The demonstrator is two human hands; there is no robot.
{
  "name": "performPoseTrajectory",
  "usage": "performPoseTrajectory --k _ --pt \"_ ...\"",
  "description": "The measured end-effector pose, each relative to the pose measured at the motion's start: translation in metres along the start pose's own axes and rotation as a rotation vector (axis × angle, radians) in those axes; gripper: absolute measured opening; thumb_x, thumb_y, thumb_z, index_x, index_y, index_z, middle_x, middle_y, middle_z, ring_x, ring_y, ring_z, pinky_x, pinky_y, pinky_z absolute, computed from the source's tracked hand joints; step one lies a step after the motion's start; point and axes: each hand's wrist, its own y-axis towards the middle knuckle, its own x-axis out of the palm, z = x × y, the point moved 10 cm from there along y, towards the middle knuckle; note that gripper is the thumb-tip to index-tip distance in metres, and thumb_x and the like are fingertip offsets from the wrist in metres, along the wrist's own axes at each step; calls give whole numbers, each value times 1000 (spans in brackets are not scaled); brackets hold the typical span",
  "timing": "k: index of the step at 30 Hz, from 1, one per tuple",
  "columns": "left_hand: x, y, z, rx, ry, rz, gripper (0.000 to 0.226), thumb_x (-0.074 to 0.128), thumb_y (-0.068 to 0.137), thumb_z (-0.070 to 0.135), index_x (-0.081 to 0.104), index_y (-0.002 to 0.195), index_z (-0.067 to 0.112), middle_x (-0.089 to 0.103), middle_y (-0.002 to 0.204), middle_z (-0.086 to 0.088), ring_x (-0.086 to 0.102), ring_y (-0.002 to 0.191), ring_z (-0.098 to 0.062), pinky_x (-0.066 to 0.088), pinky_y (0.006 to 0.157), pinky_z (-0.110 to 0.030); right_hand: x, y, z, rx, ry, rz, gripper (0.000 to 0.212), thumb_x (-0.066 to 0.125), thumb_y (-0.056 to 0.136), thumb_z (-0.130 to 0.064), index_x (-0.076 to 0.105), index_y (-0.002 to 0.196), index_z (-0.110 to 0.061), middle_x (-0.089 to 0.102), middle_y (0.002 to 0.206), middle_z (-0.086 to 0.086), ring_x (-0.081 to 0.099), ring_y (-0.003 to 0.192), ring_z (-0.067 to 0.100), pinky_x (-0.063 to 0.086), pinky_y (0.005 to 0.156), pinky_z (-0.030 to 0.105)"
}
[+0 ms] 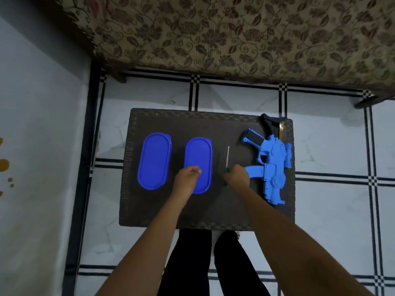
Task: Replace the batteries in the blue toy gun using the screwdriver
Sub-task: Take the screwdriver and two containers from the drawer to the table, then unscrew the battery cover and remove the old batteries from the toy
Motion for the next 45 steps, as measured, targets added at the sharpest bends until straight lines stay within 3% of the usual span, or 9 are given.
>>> performPoseTrajectory --k 14,20,24,27,30,34,38,42,45 --pt "-3 -26 -20 10 57 134 29 54 92 15 63 117 3 63 120 -12 56 115 -27 42 99 -34 -5 2 -8 -79 -80 -66 34 53 89 -17 57 113 5 59 121 23 57 111 39 50 90 43" --pt "51 -89 25 147 200 224 33 53 94 19 58 123 5 63 122 -12 55 117 -26 40 97 -31 -83 -61 9 -484 -236 119 37 40 98 -35 56 110 -4 62 112 16 58 106 35 45 82 39" --pt "96 -149 63 286 290 343 35 54 93 22 56 126 8 62 123 -11 57 116 -26 42 96 -32 -147 -98 47 -787 -276 190 38 38 99 -32 54 125 -9 58 125 11 52 117 30 39 94 37" --pt "131 -192 71 321 294 443 36 54 94 24 56 127 10 61 126 -10 56 116 -25 40 96 -30 -191 -121 74 -964 -278 235 52 34 91 -40 63 117 -7 66 117 13 63 109 30 48 92 41" --pt "176 -238 87 381 344 519 38 54 94 26 57 126 5 61 124 -14 56 115 -29 41 96 -32 -231 -133 107 -1047 -370 247 40 50 84 -37 71 103 -9 73 103 12 71 92 26 56 78 44" --pt "220 -268 110 424 396 573 63 39 84 49 63 116 1 68 111 -16 64 102 -32 49 89 -38 -276 -147 126 -1123 -486 213 44 40 83 -37 74 97 -13 75 98 5 72 88 19 57 75 39" --pt "244 -274 142 385 377 611 49 49 87 36 61 120 2 66 114 -16 61 106 -32 45 93 -39 -302 -143 122 -1236 -549 196 47 36 83 -36 73 100 -12 74 102 7 71 92 20 56 81 40" --pt "254 -258 184 416 395 619 62 37 86 48 62 118 2 67 113 -15 62 105 -31 45 93 -39 -318 -121 110 -1252 -573 74 65 23 84 -43 62 122 -6 61 127 14 58 119 27 37 106 45" --pt "255 -239 205 402 365 669 63 35 84 48 64 113 0 68 106 -16 64 98 -33 48 87 -40 -337 -99 92 -1326 -609 112 51 34 83 -40 71 105 -12 71 110 6 68 99 20 48 93 32"
